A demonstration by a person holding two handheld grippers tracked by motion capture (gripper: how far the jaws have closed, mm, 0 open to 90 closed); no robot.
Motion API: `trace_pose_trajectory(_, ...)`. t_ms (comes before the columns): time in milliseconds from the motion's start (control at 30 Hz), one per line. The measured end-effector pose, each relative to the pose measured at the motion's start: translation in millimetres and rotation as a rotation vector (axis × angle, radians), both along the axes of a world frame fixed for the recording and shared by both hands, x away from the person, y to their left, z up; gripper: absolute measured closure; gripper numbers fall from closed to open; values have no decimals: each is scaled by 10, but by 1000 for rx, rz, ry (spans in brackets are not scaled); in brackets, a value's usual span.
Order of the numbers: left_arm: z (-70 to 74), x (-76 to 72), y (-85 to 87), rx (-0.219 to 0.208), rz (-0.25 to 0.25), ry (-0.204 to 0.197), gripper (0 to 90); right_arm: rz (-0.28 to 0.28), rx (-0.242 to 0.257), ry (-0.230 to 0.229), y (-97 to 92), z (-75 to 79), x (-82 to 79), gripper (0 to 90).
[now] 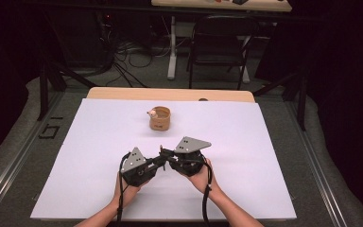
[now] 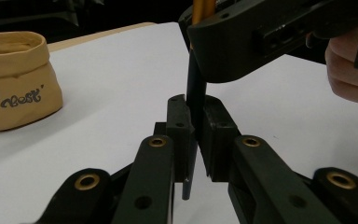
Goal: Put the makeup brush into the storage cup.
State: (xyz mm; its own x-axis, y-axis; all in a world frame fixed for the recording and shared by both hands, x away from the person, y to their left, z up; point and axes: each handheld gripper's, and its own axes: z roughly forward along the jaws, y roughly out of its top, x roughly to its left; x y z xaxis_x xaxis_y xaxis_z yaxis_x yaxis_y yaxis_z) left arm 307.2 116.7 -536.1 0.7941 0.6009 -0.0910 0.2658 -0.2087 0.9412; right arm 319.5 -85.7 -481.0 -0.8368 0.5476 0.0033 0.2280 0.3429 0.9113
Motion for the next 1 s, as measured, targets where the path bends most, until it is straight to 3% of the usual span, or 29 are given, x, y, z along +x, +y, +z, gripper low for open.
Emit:
trace_pose_trajectory(133,-5,4,7,1,-8,-1,832,4,-1,5,-9,-3,7,820)
trace_pose_trajectory(667,-6,51,84,13,21,-8,833,-22,14,20,-186,-21,46,342)
trace_pose_trajectory(1000,1,69,120,14,31,-16,832,-60,-15,27,-340,-46,69,183)
